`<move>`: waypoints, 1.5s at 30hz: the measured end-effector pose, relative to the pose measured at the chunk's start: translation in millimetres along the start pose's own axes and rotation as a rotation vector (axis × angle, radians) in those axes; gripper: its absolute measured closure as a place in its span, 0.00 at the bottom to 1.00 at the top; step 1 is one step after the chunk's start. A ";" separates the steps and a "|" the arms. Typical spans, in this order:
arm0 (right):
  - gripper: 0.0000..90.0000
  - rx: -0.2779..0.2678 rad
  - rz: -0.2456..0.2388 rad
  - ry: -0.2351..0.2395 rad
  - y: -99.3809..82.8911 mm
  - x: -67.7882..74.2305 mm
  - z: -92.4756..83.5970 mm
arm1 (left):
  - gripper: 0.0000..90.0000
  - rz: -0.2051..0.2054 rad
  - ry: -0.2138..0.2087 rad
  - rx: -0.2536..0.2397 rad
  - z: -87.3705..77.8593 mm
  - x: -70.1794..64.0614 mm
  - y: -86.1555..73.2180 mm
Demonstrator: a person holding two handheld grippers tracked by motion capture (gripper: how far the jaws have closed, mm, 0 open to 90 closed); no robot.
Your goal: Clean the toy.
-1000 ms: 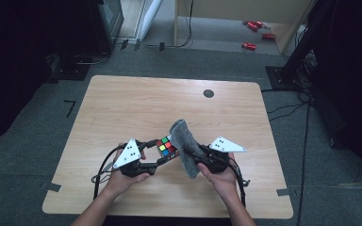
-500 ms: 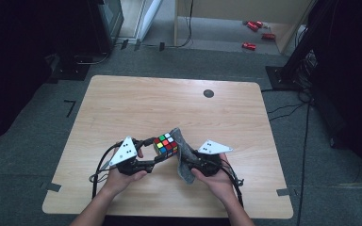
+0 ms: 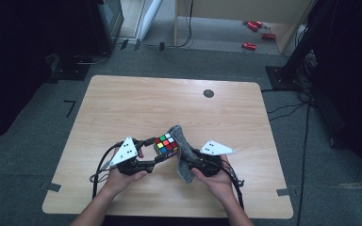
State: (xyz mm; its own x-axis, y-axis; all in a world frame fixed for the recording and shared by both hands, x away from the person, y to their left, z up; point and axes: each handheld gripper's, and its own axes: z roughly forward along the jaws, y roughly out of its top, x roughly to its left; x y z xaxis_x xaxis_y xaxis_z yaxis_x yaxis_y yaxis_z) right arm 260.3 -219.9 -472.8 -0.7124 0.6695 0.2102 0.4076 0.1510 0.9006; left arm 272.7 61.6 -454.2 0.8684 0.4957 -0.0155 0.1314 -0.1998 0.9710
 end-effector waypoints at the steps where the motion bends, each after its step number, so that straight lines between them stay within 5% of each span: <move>1: 0.74 0.022 -0.005 -0.005 -1.2 0.2 2.3 | 0.39 -0.003 0.002 -0.003 -0.7 0.8 0.1; 4: 0.74 0.053 -0.026 -0.041 -1.5 1.6 4.6 | 0.39 -0.009 0.007 -0.007 -2.0 2.6 0.2; 10: 0.74 -0.089 -0.008 -0.057 9.9 0.5 -13.3 | 0.39 -0.006 0.000 0.004 -0.2 1.7 -0.9; 13: 0.74 -0.110 -0.025 -0.044 10.5 2.5 -14.7 | 0.39 -0.001 -0.006 0.006 1.7 -0.7 -0.9; 23: 0.73 0.027 -0.064 0.003 -0.3 5.4 3.0 | 0.39 -0.037 0.018 -0.026 -4.4 6.1 0.8; 27: 0.73 0.087 -0.014 0.011 -7.8 5.8 13.4 | 0.39 -0.086 0.064 -0.059 -7.9 12.0 2.4; 32: 0.73 0.052 -0.003 0.031 -8.9 23.5 22.6 | 0.39 -0.127 0.070 -0.087 -8.5 13.5 1.6; 38: 0.74 -0.016 0.094 0.038 -9.8 31.5 26.5 | 0.39 -0.173 0.040 -0.107 -6.1 12.0 0.8; 45: 0.73 0.025 0.030 0.150 -14.1 52.1 38.6 | 0.39 -0.150 0.045 -0.085 -1.8 7.7 -0.3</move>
State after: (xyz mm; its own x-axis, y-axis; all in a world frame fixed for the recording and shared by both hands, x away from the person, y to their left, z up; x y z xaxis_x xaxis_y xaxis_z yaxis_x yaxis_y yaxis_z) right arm 239.5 -159.1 -489.3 -0.7762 0.5582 0.2932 0.4430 0.1519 0.8835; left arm 278.5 67.0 -454.2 0.8195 0.5522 -0.1531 0.2157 -0.0497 0.9752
